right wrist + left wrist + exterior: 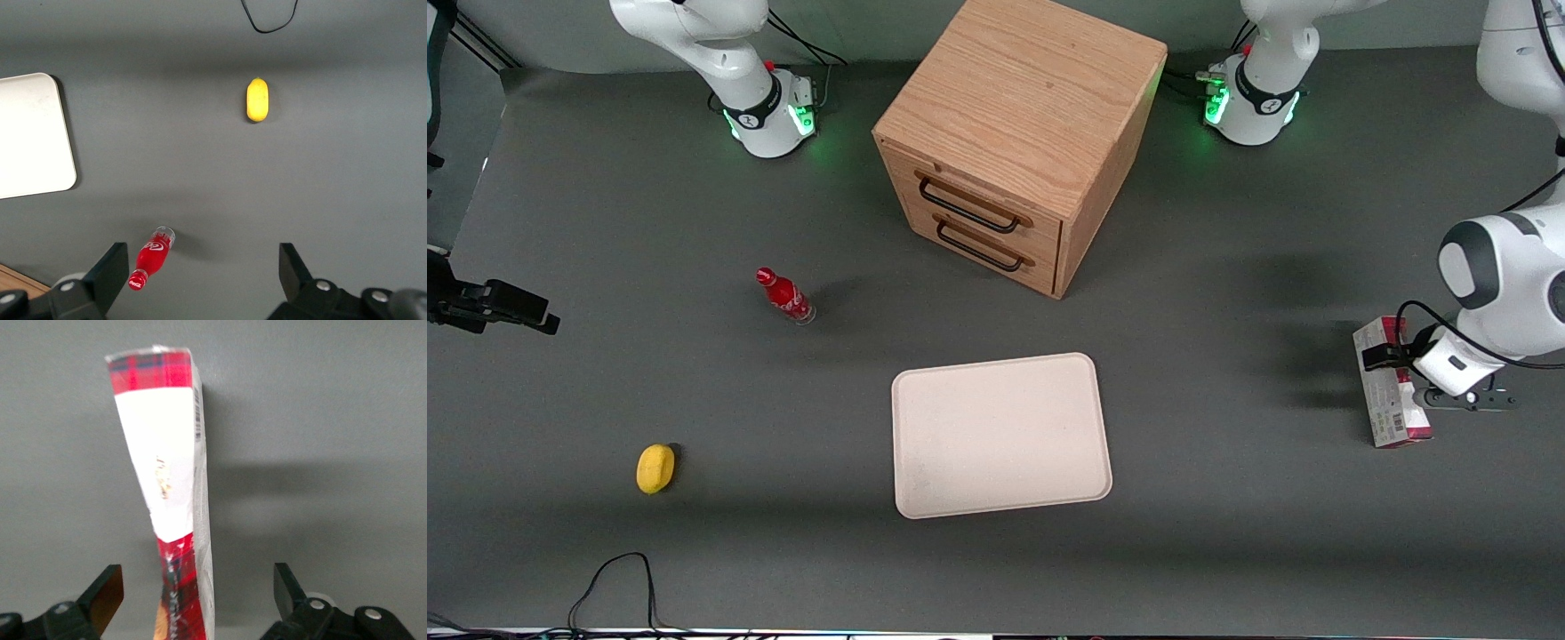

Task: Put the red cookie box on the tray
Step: 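Lower the open left gripper onto the cookie box and close it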

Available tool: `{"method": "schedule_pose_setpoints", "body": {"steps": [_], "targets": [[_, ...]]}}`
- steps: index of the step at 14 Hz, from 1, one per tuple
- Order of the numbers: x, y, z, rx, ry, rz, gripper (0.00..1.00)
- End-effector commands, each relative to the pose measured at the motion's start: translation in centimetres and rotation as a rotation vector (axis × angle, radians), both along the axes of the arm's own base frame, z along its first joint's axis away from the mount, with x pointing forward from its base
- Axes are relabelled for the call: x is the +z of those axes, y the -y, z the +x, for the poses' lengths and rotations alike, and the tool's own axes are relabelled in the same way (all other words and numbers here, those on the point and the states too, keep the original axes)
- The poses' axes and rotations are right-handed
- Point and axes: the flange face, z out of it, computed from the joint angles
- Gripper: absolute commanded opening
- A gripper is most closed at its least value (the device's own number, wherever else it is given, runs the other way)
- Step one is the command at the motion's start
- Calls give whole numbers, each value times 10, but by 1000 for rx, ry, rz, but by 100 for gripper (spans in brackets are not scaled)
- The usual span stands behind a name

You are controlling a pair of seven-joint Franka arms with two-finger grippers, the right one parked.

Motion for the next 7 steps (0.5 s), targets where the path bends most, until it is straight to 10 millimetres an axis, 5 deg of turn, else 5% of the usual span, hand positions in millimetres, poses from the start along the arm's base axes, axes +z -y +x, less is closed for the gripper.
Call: {"method": "schedule_pose_setpoints", "body": {"steps": [1, 3, 5, 7], "targets": [[-4, 3, -6, -24, 4, 10, 100], [-2, 3, -3, -34, 3, 11, 98], [5, -3, 0, -64, -3, 10, 63], [4, -4, 0, -51, -10, 9, 41]]}}
